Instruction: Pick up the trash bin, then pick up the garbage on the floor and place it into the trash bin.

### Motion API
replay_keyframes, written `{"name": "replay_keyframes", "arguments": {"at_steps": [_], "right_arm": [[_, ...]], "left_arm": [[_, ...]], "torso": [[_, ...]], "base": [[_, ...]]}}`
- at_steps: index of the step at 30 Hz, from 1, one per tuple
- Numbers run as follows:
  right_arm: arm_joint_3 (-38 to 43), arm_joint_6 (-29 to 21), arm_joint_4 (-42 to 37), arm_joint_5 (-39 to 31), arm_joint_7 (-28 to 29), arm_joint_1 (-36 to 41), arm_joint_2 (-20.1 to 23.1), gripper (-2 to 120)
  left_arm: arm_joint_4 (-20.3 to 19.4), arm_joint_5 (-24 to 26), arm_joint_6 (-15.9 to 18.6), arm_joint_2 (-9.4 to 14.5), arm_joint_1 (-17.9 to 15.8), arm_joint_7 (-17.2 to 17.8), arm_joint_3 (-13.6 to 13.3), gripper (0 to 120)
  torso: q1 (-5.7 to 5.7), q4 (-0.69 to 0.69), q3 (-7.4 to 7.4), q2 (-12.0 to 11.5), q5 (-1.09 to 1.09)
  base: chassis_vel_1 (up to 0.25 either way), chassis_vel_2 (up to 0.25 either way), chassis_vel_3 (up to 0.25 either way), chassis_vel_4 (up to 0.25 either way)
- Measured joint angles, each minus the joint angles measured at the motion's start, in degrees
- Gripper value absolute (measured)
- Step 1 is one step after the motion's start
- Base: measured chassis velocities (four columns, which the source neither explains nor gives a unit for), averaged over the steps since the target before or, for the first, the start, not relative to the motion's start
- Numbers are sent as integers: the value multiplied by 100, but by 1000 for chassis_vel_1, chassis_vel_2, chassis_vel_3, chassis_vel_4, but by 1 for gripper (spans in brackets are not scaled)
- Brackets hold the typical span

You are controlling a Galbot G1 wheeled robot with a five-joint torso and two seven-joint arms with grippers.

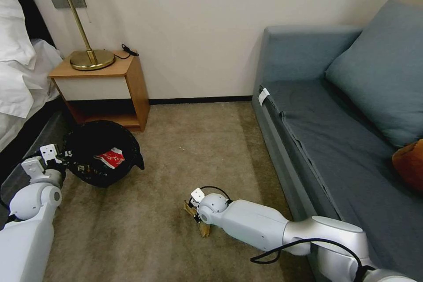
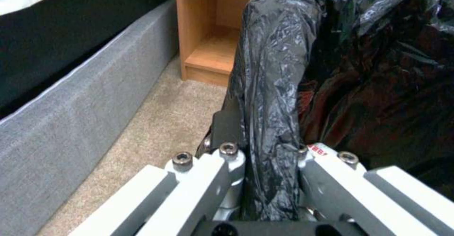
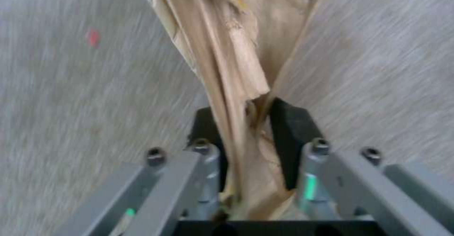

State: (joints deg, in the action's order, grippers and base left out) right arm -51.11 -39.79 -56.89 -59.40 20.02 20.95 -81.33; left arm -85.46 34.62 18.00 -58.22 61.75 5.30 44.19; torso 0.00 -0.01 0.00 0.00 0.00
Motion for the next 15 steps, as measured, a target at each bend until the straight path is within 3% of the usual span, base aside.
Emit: {"name": "replay_keyframes", "arguments": {"at_steps": [6, 15], "right_arm": [[183, 36, 143, 7, -92, -334, -62, 0], [443, 134, 162, 178, -189, -486, -72, 0]], "left_arm": [[-1, 32, -60, 39, 107, -26, 40, 3], [20, 90, -134, 85, 201, -57, 75, 3]], "torso": [[0, 1, 0, 0, 0], [0, 1, 0, 0, 0]], "base": [[0, 0, 0, 0], [0, 0, 0, 0]]}}
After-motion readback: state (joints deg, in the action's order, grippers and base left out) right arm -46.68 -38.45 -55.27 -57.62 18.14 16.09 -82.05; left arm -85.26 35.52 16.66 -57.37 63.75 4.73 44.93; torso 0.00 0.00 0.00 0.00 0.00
